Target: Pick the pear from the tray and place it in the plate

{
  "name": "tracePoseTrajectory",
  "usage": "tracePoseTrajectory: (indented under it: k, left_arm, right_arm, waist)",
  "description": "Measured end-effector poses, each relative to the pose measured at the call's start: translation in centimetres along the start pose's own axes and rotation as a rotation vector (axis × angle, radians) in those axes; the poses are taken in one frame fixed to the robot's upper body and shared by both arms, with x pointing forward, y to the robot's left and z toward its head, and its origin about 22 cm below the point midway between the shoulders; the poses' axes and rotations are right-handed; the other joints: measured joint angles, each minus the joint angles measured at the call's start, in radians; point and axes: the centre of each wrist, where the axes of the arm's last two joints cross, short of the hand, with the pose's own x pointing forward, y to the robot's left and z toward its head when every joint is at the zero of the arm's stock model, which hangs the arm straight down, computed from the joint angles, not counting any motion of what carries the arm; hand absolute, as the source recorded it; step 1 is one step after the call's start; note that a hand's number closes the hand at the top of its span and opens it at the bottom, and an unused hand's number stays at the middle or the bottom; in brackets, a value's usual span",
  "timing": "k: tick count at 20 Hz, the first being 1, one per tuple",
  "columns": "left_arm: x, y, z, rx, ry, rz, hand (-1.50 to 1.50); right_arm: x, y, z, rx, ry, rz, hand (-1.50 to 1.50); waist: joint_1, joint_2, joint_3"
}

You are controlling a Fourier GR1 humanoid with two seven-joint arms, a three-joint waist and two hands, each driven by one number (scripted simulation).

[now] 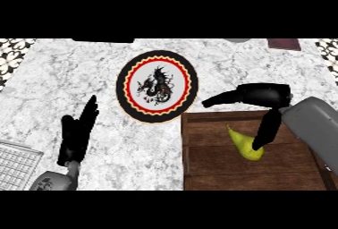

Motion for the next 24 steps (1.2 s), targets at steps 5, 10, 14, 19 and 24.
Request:
tracePoseTrajectory:
  k: [5,10,14,19,24]
  left_arm:
    - [0.3,0.0,0.0,-0.007,0.009,-0.003,0.0]
    - [-0.1,-0.3,0.2,0.001,0.005,-0.001,0.0]
    - [0.1,-0.1,0.3,0.0,0.007,0.002,0.0]
    - [0.1,0.1,0.5,0.004,0.011,-0.002,0.0]
    - [-0.2,0.0,0.4,0.011,0.013,-0.003,0.0]
  right_arm:
    - [0.7,-0.4,-1.2,0.151,0.094,0.137,-1.5]
    - [0.2,0.4,-3.0,0.274,0.146,0.22,-1.5]
    - [-1.0,0.7,-3.4,0.322,0.173,0.264,-1.5]
    - [-2.2,1.1,-3.7,0.358,0.175,0.293,-1.5]
    - [-3.2,1.5,-4.1,0.384,0.164,0.32,-1.5]
  waist:
    - [0.003,0.0,-0.001]
    - [-0.002,-0.001,-0.002]
    - [-0.007,-0.002,-0.002]
    - [-0.012,-0.004,-0.002]
    - [-0.018,-0.009,-0.005]
